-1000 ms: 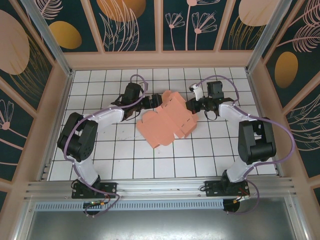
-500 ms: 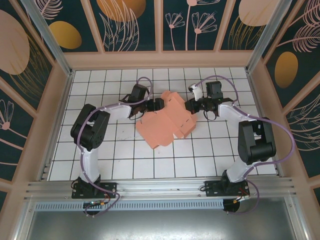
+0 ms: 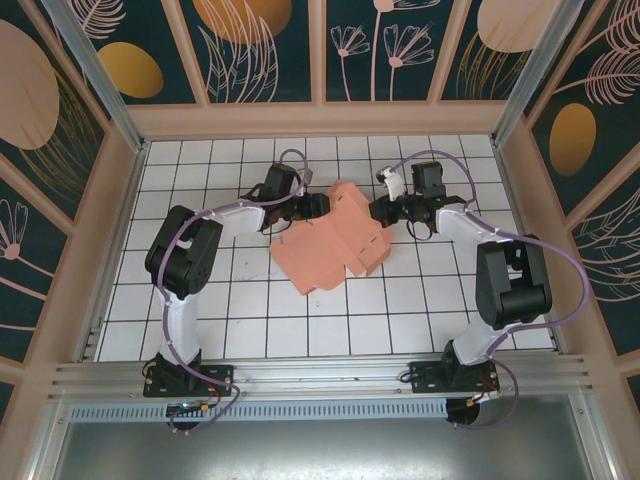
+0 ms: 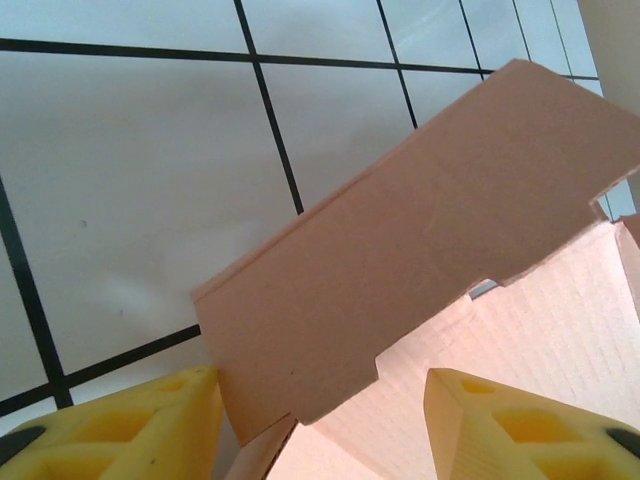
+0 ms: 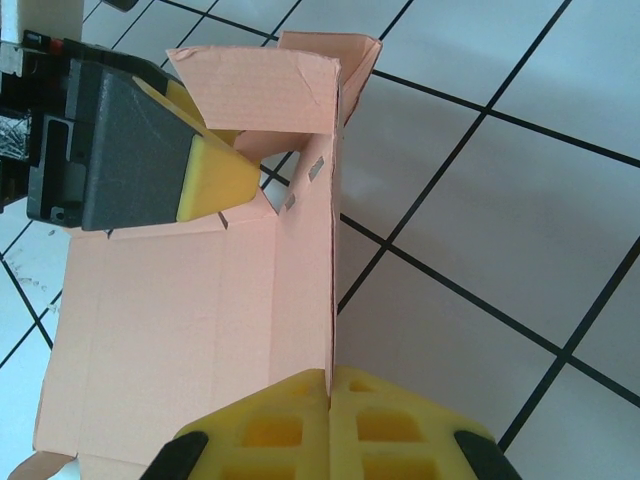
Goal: Fold the paper box
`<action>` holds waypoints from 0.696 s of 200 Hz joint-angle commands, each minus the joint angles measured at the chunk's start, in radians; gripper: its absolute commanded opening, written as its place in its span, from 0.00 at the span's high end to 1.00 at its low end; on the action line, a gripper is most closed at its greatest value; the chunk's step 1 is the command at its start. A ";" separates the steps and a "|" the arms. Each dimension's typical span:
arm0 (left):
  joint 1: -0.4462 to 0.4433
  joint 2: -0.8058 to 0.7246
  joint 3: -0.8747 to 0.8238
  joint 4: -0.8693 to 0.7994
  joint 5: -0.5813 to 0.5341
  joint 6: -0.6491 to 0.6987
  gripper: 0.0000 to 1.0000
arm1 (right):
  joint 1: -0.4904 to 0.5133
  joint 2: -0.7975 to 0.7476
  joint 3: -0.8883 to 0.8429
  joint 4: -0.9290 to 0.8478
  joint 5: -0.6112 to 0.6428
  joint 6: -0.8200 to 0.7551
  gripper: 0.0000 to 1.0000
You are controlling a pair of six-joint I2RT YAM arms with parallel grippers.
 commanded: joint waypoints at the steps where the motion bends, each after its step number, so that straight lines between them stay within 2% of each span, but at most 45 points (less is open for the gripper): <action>1: -0.037 -0.028 -0.003 0.016 0.086 -0.010 0.44 | 0.006 0.011 -0.006 0.027 -0.028 0.009 1.00; 57: -0.098 0.033 0.018 -0.007 0.103 -0.024 0.44 | 0.006 0.018 -0.005 0.030 -0.032 0.014 1.00; 115: -0.097 0.114 -0.093 0.095 0.060 -0.074 0.44 | 0.002 0.009 -0.010 0.024 -0.027 0.007 1.00; 139: -0.098 0.089 -0.105 0.146 0.044 -0.107 0.40 | 0.004 0.006 -0.007 0.018 -0.023 0.006 1.00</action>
